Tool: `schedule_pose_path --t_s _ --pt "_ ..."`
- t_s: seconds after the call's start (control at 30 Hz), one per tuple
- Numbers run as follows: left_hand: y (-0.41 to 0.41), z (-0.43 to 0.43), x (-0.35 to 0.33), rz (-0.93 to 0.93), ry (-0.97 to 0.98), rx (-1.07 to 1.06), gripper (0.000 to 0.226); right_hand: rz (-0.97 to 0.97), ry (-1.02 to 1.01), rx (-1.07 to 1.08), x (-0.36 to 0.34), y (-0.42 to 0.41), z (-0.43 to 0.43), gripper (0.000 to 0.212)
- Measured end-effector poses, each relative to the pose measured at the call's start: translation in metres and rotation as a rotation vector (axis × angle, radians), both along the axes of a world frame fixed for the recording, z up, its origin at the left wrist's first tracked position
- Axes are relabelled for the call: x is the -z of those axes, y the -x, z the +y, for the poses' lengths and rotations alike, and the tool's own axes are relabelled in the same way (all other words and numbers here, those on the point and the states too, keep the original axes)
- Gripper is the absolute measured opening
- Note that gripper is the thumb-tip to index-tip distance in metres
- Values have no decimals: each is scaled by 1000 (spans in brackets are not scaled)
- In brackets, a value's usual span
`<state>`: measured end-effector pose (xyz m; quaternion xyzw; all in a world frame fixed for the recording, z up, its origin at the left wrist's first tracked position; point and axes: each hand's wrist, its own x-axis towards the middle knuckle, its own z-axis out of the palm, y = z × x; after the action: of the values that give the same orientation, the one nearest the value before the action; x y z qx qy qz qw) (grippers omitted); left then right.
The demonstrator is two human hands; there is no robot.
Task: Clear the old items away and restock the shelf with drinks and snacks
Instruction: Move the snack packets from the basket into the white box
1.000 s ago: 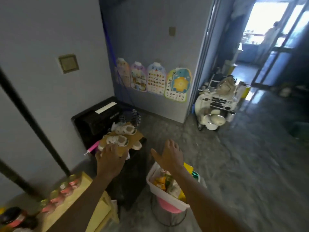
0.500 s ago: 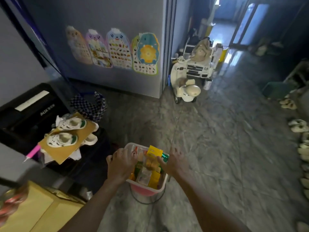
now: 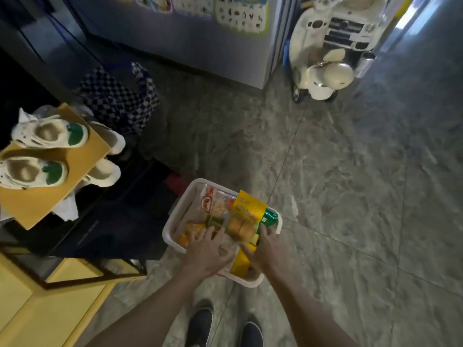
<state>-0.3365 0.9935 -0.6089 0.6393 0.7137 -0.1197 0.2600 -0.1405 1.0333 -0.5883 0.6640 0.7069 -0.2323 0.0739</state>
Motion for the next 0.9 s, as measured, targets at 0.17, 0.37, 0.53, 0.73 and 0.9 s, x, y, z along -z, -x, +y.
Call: schedule_pose_path --t_s 0.17,0.37,0.53,0.73,0.9 --pt "-6 8 67 -115 104 -21 100 69 47 25 77 17 16 120" --pt "-20 6 102 -189 106 -126 99 120 -62 123 121 45 15 53" --pt "-17 9 95 -220 73 -141 83 267 -135 322 119 49 22 13" --pt "-7 3 63 -339 -61 -257 77 296 -263 208 80 41 35 16" --pt "13 -5 3 -472 -212 -312 80 323 -334 218 14 26 38 6"
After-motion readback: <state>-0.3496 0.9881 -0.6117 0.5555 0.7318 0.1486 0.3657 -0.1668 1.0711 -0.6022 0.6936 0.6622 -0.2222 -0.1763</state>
